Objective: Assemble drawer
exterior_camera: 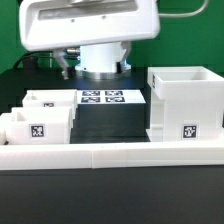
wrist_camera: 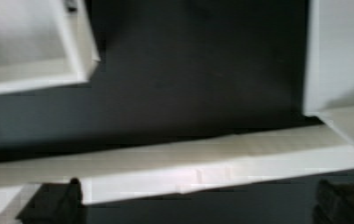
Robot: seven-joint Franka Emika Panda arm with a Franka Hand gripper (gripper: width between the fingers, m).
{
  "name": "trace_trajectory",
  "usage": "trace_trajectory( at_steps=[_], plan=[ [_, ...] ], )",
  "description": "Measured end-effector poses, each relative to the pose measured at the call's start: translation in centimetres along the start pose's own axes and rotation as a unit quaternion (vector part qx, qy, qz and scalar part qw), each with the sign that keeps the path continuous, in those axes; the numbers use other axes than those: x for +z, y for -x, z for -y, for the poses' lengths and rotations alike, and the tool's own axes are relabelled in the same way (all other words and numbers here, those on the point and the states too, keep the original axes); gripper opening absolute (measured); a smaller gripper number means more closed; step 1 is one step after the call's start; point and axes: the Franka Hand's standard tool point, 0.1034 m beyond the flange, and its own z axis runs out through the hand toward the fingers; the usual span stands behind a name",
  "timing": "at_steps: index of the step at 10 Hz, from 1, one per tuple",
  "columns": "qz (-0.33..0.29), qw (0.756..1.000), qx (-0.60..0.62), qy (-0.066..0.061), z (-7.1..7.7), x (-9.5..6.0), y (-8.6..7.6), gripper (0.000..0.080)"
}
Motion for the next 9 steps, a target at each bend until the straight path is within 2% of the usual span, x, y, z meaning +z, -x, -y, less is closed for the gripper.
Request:
trace_trajectory(
  at_steps=[2,5,6,7,9],
  plan=[
    [0.0,1.0,-0.002,0.0,0.4,0.0,-0.1,0.0649],
    [0.007,1.0,0.003,-0.001,0.2,0.1,0.1,0.0649],
    [0.028,1.0,0.012,-0.003,-0.3,0.1,0.7,0.0649],
    [0.038,0.999,0.001,0.006,-0.7,0.8,1.6,0.0649],
    [0.046,0.999,-0.014,0.015,-1.5,2.5,3.6,0.0649]
  ],
)
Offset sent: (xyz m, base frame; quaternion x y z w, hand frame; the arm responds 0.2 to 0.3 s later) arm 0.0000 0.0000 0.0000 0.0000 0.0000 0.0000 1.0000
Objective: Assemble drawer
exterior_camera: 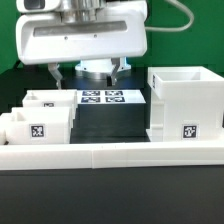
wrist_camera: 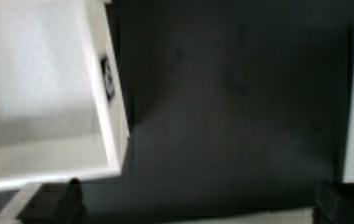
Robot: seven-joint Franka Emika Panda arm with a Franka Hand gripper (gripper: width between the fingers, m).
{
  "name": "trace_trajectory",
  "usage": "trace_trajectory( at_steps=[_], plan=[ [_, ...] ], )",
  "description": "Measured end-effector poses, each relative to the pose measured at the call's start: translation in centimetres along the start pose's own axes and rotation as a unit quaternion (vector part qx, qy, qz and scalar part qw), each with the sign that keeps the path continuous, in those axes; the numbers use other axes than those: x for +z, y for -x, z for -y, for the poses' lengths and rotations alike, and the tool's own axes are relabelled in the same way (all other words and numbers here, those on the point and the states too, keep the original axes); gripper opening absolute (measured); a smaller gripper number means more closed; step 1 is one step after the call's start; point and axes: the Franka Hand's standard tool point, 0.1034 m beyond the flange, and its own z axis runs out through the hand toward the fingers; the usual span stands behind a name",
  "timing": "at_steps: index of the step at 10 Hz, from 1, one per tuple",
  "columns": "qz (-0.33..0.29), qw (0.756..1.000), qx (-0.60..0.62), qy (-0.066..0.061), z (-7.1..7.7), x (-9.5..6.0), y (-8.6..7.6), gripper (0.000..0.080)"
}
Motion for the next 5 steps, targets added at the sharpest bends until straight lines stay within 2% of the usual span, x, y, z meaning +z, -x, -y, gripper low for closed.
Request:
trace_trajectory(
  at_steps=[2,5],
  plan=[
    [-0.009,1.0,-0.004,0.011,-1.55,1.48,1.45,0.0649],
    [-0.009,1.0,-0.004,0.011,-1.42,1.45,1.39,0.0649]
  ],
)
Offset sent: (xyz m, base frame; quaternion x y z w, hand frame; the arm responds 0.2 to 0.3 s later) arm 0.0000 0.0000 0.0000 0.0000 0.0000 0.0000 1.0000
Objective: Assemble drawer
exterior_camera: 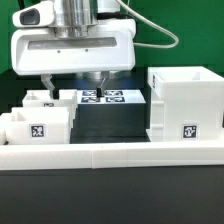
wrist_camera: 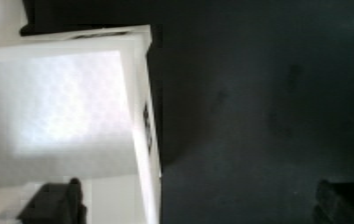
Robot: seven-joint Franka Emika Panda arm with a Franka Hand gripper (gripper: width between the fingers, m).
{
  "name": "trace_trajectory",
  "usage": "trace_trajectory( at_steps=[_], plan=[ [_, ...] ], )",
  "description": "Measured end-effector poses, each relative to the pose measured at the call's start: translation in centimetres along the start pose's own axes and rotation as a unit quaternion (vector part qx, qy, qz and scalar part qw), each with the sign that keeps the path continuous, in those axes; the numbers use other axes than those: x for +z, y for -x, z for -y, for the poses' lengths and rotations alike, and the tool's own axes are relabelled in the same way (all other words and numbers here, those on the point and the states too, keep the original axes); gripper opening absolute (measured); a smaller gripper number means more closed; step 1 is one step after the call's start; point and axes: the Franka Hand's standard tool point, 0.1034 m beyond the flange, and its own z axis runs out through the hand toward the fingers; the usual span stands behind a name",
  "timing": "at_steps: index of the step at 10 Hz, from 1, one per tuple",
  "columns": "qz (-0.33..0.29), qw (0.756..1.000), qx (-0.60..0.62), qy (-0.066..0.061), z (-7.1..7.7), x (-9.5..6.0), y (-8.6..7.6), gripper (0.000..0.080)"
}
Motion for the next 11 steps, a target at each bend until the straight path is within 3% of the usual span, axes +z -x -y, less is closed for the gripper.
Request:
trace_trajectory(
  at_steps=[2,4,11],
  plan=[
    [0.0,1.0,-0.01,0.002,-0.3,0.3,0.1,0.0649],
    [0.001,0.999,-0.032,0.012,-1.6,2.1,1.0,0.0649],
    [-0.005,0.999,-0.039,0.035,-2.9,5.6,2.1,0.0649]
  ],
)
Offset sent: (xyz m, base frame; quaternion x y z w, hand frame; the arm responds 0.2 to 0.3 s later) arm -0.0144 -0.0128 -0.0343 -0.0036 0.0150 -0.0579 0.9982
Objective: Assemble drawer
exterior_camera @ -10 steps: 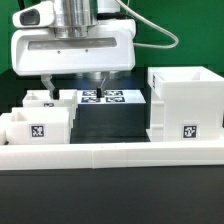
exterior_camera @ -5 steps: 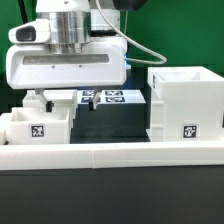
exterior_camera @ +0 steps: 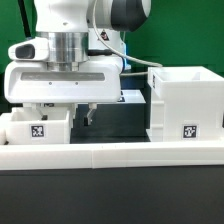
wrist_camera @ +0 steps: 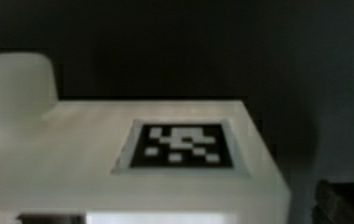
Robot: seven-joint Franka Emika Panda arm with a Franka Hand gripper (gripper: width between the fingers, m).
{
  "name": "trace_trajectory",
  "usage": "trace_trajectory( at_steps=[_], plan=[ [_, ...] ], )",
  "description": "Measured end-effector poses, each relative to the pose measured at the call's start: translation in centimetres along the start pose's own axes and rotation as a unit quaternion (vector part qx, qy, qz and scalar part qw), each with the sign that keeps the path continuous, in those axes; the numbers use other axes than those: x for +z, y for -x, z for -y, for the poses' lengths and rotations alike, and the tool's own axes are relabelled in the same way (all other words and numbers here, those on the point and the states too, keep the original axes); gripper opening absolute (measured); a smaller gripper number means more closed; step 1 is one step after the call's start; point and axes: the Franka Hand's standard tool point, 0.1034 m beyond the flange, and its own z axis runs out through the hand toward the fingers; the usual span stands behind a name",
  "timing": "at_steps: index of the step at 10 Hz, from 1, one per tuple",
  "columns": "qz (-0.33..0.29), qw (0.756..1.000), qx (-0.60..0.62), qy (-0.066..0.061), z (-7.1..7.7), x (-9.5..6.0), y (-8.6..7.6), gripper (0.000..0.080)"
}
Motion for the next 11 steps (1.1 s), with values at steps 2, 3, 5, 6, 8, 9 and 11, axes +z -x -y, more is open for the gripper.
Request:
trace_trajectory(
  at_steps=[2,3,5,6,8,9,11],
  plan=[
    [0.001,1.0,0.0,0.0,-0.04,0.09,0.06,0.0649],
    [0.0,1.0,0.0,0.0,-0.05,0.08,0.04,0.0649],
    [0.0,1.0,0.0,0.0,-0.05,0.08,0.03,0.0391],
    [0.0,1.0,0.0,0.001,-0.05,0.08,0.03,0.0391],
    [0.0,1.0,-0.003,-0.002,0.49,0.11,-0.06,0.008],
    [0.0,1.0,-0.005,-0.004,0.78,0.1,-0.1,0.008],
    [0.0,1.0,-0.004,-0.004,0.76,0.11,-0.1,0.0043]
  ],
)
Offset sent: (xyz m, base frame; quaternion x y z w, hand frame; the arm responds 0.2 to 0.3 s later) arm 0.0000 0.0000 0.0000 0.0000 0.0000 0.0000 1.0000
